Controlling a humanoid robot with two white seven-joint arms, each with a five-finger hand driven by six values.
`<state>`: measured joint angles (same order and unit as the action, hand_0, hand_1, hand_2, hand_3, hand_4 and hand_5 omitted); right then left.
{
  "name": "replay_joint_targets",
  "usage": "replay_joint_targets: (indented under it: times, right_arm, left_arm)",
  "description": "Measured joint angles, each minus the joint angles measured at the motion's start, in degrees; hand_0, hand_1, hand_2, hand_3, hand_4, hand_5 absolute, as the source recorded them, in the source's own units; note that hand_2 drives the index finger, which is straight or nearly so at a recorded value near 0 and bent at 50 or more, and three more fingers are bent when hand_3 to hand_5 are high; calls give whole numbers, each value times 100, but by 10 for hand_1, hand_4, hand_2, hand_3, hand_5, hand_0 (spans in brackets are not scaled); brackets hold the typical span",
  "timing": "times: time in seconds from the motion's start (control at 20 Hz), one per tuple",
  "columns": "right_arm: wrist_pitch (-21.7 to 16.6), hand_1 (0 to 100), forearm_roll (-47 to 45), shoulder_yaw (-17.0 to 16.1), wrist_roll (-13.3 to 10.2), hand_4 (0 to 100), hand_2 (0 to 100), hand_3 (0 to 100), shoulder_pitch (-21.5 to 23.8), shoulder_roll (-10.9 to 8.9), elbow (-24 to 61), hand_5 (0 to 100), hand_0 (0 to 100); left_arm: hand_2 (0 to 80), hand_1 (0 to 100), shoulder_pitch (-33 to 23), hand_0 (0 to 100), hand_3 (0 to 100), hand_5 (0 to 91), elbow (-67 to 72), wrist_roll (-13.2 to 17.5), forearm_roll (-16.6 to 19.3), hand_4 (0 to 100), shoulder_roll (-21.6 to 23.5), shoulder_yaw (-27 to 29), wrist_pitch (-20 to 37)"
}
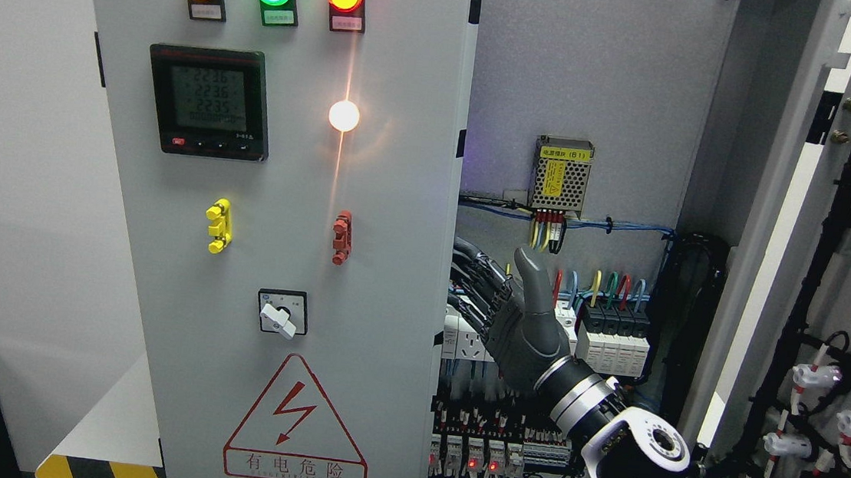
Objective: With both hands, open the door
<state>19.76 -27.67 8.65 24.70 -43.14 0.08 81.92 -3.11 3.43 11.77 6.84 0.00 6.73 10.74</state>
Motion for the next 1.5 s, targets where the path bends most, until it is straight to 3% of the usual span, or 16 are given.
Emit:
replay_joint_targets:
  times: [0.75, 1.3, 1.5]
  right_arm:
    - [1, 0, -52, -54, 365, 0, 0, 0, -168, -7, -267, 0, 0]
    - [1, 0, -221, -109, 1066, 0, 0, 0, -320, -174, -510, 0, 0]
    - [1, 0, -235, -117, 1162, 0, 0, 0, -361, -213, -584, 0, 0]
  left_arm:
    - [0, 0, -13, 0, 0, 0, 0, 0, 1, 0, 0, -3, 0]
    - [0, 0, -15, 0, 0, 0, 5, 0, -3, 0, 0, 0, 0]
    - [0, 0, -15, 0, 0, 0, 6, 0, -5, 0, 0, 1, 0]
